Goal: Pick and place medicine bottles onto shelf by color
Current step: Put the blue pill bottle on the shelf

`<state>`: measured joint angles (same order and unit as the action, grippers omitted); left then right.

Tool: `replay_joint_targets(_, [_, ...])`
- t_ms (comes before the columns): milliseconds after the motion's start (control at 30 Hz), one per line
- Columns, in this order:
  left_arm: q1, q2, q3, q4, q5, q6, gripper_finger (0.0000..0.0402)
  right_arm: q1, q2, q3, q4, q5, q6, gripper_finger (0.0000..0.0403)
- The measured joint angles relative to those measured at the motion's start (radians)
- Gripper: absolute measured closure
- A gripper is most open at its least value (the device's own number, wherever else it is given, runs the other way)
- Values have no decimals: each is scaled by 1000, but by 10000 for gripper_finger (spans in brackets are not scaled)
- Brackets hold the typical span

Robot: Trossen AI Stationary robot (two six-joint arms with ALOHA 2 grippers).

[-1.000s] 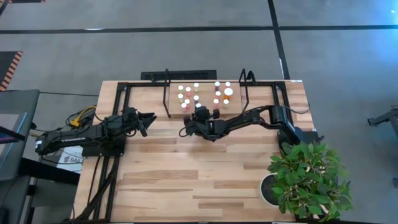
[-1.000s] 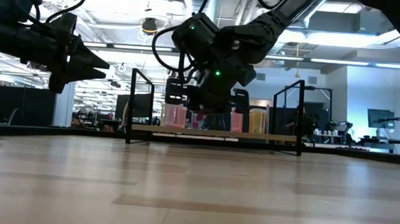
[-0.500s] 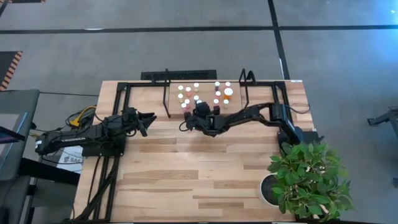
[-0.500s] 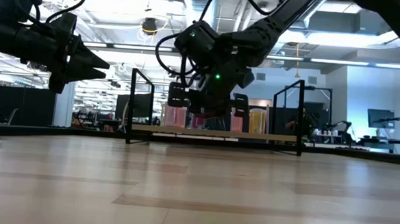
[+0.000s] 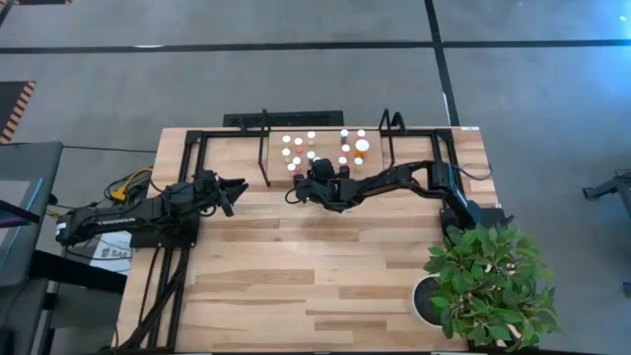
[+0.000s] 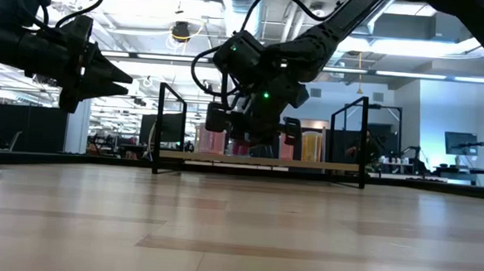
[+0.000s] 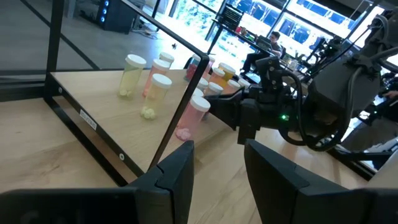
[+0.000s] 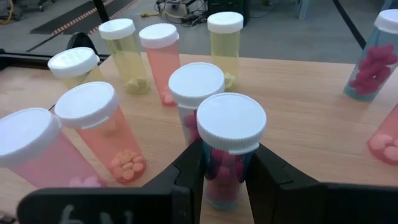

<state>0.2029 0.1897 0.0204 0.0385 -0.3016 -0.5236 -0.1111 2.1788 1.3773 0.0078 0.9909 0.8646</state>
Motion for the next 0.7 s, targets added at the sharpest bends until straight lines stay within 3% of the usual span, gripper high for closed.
replay_joint_targets(700, [0,0,0,0,0,0,274,38,-2,2,-74,-11,-1,297])
